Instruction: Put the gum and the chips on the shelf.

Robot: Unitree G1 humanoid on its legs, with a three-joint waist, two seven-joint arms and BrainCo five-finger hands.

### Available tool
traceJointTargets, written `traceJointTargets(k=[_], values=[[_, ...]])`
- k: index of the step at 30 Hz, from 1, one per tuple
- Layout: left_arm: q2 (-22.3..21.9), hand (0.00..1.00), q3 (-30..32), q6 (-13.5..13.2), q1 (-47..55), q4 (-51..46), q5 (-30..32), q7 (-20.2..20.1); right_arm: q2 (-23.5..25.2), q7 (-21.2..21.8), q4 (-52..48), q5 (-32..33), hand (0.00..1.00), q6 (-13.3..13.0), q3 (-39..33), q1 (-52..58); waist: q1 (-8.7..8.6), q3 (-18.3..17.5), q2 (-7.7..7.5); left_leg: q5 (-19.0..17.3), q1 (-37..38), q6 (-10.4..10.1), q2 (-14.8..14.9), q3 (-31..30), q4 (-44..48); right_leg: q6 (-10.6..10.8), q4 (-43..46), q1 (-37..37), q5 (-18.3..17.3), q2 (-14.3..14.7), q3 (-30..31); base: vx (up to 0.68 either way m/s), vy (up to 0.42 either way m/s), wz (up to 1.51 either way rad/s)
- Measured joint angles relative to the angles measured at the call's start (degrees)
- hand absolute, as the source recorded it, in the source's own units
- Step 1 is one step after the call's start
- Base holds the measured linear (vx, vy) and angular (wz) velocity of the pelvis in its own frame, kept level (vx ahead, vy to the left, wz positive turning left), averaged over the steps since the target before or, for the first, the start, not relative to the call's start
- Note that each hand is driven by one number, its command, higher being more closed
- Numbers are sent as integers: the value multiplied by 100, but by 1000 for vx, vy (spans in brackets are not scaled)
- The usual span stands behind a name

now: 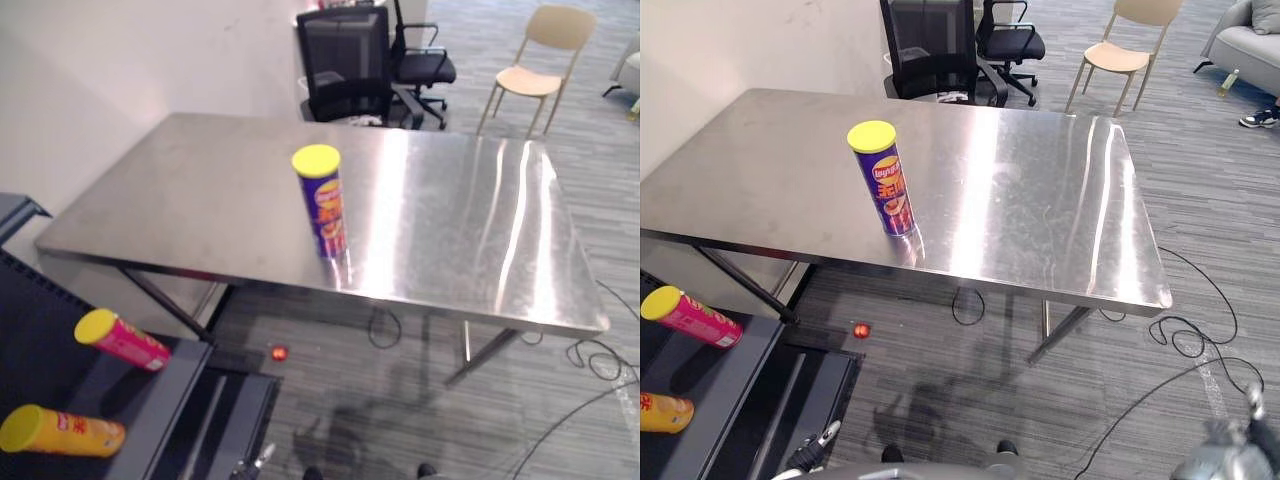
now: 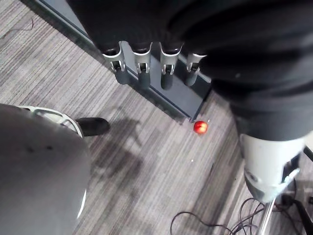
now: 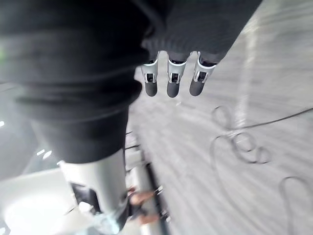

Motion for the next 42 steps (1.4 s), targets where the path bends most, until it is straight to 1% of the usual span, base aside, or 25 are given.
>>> traceJointTargets(k=[1,4,5,6,7,8,9,10,11,12,14,15,17,18,19,20,22,27,30,31,33,35,37,42], values=[[3,0,-47,2,14,-2,36,-1,-10,-144,-719,-276,0,-41,263,-109,3,-6,10,0,-10,0,0,-12,-1,0,-8,-25,0,3,-1,-59,-43,-2],[-1,0,-79,35,67,-132,96,-9,-8,-301,-1773,-874,0,-61,787,-315,6,-30,-2,10,-84,-2,17,-27,-32,1,2,-119,-1,21,-1,-59,-49,-2],[4,0,-94,70,72,-179,212,-11,-7,-298,-2333,-1077,0,-111,1116,-361,10,-67,12,34,-135,10,26,-38,-33,6,6,-165,20,33,-10,-42,-54,1],[7,0,-96,84,70,-181,219,-11,-6,-271,-2532,-1146,0,-140,1281,-381,8,-68,5,60,-143,46,31,-39,-33,15,4,-168,31,39,-10,-9,-46,3],[10,0,-113,92,74,-180,234,-10,-5,-187,-2810,-1246,0,-192,1525,-383,5,-101,-18,70,-183,57,40,-49,-34,30,4,-187,56,50,-17,14,-49,0],[4,0,-125,95,69,-208,266,-10,-4,-24,-3118,-1302,0,-247,1812,-390,17,-148,29,88,-205,62,74,-59,-33,50,-26,-200,136,83,-71,13,-54,-1],[-2,0,-139,92,73,-230,269,-11,-2,55,-3252,-1321,0,-254,1962,-395,28,-144,22,91,-212,66,100,-66,-33,49,-38,-201,181,109,-112,10,-61,-2],[3,0,-172,92,72,-241,274,-21,-3,253,-3399,-1339,0,-267,2231,-413,69,-157,30,98,-218,66,146,-80,-33,59,-71,-189,269,149,-204,-11,-62,0],[5,0,-176,91,71,-291,276,-30,-4,404,-3471,-1359,0,-274,2484,-413,116,-170,3,107,-238,68,183,-106,-33,60,-116,-183,347,178,-326,-14,-56,3],[5,0,-185,91,69,-324,282,-42,-4,475,-3479,-1362,0,-277,2608,-413,133,-180,-23,113,-260,72,187,-142,-34,52,-119,-187,353,182,-381,-16,-44,19],[38,0,-297,77,46,-341,328,-88,-8,812,-3463,-1313,0,-276,3149,-433,161,-204,-86,161,-335,103,144,-300,-7,52,-137,-157,353,146,-634,-28,-33,37],[59,0,-342,79,31,-341,376,-112,-9,981,-3439,-1270,0,-272,3457,-454,162,-204,-84,182,-344,119,123,-390,-7,52,-151,-98,353,122,-732,-35,-13,34],[77,0,-401,72,25,-347,393,-119,-9,1126,-3422,-1259,0,-255,3740,-484,200,-204,-85,200,-356,129,97,-448,-23,52,-174,-67,353,99,-790,-44,4,24],[83,0,-419,70,14,-350,397,-130,-9,1234,-3414,-1258,0,-247,3966,-566,230,-204,-83,230,-405,136,69,-505,-37,52,-202,-62,353,68,-869,-76,5,22],[83,0,-418,70,-5,-351,397,-135,-9,1321,-3379,-1258,0,-241,4112,-664,300,-197,-76,249,-437,142,54,-531,-40,51,-209,-76,352,51,-908,-94,3,19],[89,0,-418,69,-6,-351,397,-135,-9,1351,-3305,-1259,0,-237,4197,-742,330,-195,-73,259,-440,148,44,-544,-43,49,-212,-71,349,41,-929,-76,-1,12],[102,0,-419,73,-4,-345,398,-135,-8,1373,-3205,-1257,0,-232,4333,-878,401,-181,-54,271,-458,134,19,-636,-46,27,-213,-36,332,16,-1032,-67,-3,17],[157,0,-417,82,61,-340,417,-120,-8,1359,-3131,-1261,0,-230,4662,-1063,476,-85,-66,342,-539,134,4,-877,-47,-87,-209,17,225,2,-1304,-58,-9,25],[179,0,-441,83,123,-346,423,-112,-3,1314,-2954,-1261,0,-221,4741,-1250,487,-36,-78,383,-634,139,-6,-1029,-46,-60,-217,20,213,0,-1452,-12,-7,28],[188,0,-452,85,147,-345,423,-110,14,1307,-2896,-1261,0,-210,4755,-1317,531,1,-86,397,-659,132,-7,-1076,-46,-80,-213,31,230,1,-1502,29,-3,26],[190,0,-455,86,164,-346,423,-104,58,1285,-2807,-1261,0,-203,4767,-1390,547,18,-89,419,-720,141,-14,-1176,-45,-60,-217,47,249,7,-1582,40,-3,24],[186,0,-464,87,173,-346,423,-97,105,1246,-2711,-1264,0,-152,4899,-1483,664,50,-98,442,-716,174,-11,-1187,-43,-58,-238,67,250,17,-1597,57,-5,4],[186,0,-489,87,181,-347,423,-90,108,1247,-2631,-1265,0,-140,4994,-1579,679,85,-93,443,-710,176,-12,-1227,-39,-57,-255,110,250,21,-1643,43,-8,11],[184,0,-583,85,176,-454,422,-52,111,1210,-2286,-1265,0,5,5194,-1910,741,231,-61,446,-713,174,-4,-1304,-41,-57,-292,167,250,44,-1723,12,-4,7]])
